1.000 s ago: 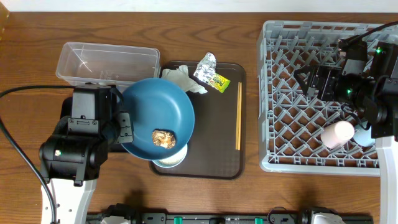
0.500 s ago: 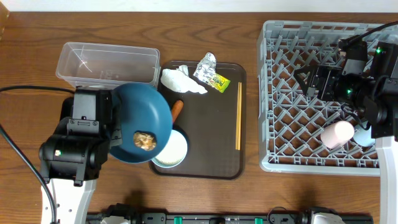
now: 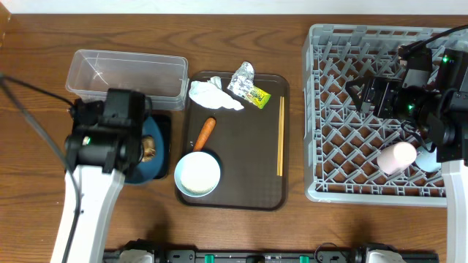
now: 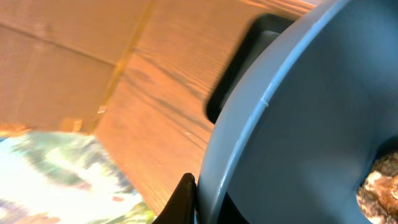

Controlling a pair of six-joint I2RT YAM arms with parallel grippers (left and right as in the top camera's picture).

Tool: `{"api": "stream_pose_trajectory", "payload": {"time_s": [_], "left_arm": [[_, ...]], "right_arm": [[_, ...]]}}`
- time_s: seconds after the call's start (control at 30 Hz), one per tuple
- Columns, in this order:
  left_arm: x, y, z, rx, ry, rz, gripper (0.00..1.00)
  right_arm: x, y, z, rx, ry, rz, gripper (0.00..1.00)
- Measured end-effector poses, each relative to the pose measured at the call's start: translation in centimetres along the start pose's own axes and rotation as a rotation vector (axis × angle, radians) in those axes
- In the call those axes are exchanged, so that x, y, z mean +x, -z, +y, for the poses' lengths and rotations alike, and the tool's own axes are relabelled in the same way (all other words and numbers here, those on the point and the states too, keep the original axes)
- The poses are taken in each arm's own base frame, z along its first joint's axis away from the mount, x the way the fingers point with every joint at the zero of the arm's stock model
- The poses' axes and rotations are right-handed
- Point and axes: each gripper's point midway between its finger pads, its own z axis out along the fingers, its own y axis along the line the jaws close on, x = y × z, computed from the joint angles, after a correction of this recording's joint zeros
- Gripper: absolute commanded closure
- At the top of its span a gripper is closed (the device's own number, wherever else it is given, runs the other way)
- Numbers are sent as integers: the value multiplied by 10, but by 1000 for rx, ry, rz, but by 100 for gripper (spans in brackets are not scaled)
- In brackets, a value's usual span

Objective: Sort waste into correct bins and load items into the dishwasher rack
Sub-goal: 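Tilt blue plate over black tray to dump the food scrap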

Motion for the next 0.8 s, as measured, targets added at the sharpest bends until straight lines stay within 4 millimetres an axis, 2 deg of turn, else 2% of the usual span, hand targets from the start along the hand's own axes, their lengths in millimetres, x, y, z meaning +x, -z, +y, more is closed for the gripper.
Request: {"api": "stream_pose_trajectory", "payload": {"time_s": [0.27, 0.37, 0.47, 0.6, 0.8], "left_arm": [[-18, -27, -2, -259, -12, -16, 94], [-31, -29, -4, -328, -10, -76, 94], [-43, -20, -8, -377, -30, -161, 94], [-62, 4, -13, -433, -47, -311, 94], [-69, 23, -21, -458, -104, -400, 94]], "right_arm": [[-2, 0, 0, -1, 4, -9, 14], [-7, 0, 1, -4, 10, -28, 14], [-8, 0, 1, -4, 12, -32, 14], [-8, 0, 1, -4, 4, -32, 14], [-8, 0, 1, -4, -6, -30, 14]]}}
